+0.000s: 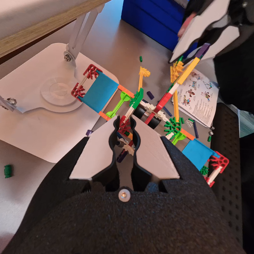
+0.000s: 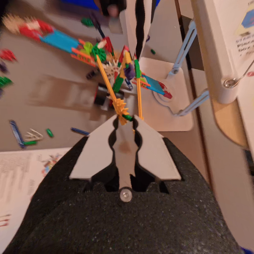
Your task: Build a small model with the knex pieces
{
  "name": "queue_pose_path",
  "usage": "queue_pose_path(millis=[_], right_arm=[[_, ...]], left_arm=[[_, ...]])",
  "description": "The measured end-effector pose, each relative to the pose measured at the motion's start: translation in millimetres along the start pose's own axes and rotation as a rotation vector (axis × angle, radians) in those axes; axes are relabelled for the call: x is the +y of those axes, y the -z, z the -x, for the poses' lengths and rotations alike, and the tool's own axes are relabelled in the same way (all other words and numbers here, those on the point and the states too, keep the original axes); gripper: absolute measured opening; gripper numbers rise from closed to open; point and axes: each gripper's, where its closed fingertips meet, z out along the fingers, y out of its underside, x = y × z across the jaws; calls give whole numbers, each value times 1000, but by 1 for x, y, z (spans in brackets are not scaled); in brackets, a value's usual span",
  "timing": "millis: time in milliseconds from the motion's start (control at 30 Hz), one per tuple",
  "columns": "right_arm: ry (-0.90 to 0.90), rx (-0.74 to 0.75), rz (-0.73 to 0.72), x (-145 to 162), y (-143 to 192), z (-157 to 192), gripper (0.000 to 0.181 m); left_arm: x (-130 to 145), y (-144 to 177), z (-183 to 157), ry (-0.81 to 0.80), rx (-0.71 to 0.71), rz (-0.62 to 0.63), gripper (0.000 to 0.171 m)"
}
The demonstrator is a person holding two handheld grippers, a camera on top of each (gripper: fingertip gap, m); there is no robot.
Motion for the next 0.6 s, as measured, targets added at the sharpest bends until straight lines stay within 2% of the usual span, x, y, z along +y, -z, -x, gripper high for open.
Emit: queue_pose_path(millis=[67,133,200,233,267,367,433,600], right_arm=[[134,78,92,2,2,0,9],[222,132,171,-1,5,2,8],[181,118,195,-1,5,5,10],[151,97,181,0,6,6,22],[118,78,148,-1,7,6,25],[44,27,109,3,13,6,26],[62,-4,121,6,12,13,27],[150,49,282,31,-10,7,22]], left_arm=[[-1,2,2,7,-3,-9,14],[-2,2,0,8,9,-15,14],[-1,3,0,3,7,-12,14],[-2,3,-2,-1,10,-13,14],[-3,3,-3,-3,14,-16,13],[-4,3,-7,-11,21,-20,12],[-6,3,-8,-8,32,-27,11],[-7,2,-10,-14,42,-31,11]])
